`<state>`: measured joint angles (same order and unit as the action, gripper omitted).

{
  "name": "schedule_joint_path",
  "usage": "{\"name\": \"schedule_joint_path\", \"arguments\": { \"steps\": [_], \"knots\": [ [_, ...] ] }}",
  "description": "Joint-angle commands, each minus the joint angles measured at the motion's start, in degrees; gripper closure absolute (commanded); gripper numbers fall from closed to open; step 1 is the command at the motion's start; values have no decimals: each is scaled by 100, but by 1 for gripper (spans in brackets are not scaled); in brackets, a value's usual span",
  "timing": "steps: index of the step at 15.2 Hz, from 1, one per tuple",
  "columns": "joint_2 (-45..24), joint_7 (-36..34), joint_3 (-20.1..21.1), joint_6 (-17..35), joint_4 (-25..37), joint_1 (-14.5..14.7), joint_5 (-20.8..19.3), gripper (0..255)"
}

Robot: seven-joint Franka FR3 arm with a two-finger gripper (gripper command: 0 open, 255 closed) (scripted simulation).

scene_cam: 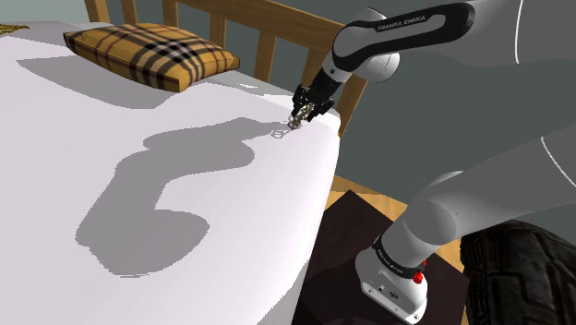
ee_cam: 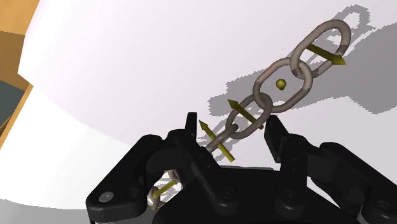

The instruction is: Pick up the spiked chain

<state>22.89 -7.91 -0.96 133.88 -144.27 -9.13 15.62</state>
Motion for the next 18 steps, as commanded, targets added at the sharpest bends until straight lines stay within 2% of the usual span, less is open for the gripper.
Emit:
{"name": "schedule_joint_path", "arguments": {
  "steps": [1,8,18],
  "knots": [
    [-3,4,-1,7,-4,0,1,255],
    [-1,3,-1,6,-5,0,1,255],
    [269,-213,11,-804,551,-65,-161,255]
  ]
}}
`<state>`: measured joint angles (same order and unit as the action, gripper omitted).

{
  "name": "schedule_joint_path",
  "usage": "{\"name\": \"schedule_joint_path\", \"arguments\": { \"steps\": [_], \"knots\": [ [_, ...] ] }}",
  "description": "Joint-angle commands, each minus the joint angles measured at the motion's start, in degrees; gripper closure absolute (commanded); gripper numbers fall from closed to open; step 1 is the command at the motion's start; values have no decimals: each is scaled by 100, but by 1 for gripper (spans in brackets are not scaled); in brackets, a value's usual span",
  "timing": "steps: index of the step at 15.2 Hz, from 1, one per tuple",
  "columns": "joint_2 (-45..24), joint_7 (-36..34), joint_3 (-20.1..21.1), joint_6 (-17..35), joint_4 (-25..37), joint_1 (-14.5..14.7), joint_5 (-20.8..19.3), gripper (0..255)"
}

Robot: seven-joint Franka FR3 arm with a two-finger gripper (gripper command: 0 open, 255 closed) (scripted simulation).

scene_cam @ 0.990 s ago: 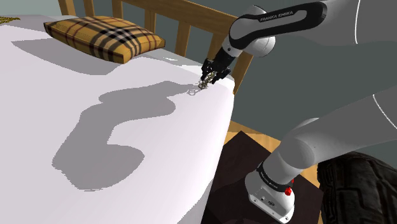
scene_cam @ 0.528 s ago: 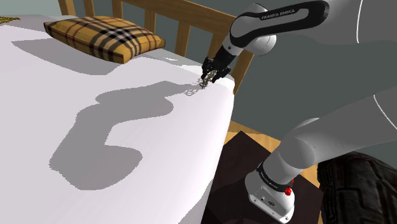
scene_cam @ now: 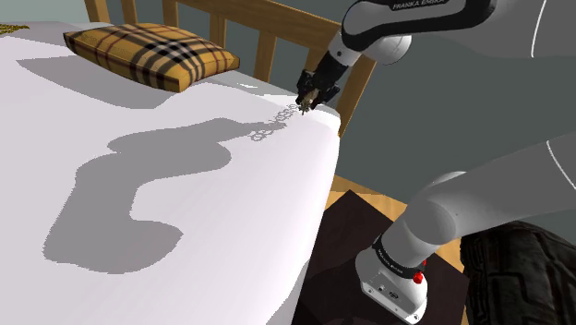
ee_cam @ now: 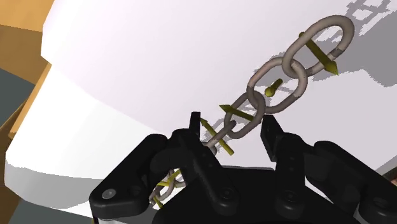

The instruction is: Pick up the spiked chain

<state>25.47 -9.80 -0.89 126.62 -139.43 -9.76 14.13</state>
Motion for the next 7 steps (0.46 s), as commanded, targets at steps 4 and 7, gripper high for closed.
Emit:
{"name": "schedule_joint_path", "arguments": {
  "steps": [4,7],
  "knots": [
    [78,-99,5,-392,320,-20,-61,255],
    [93,-119,4,-481,396,-24,-74,255]
  ]
}}
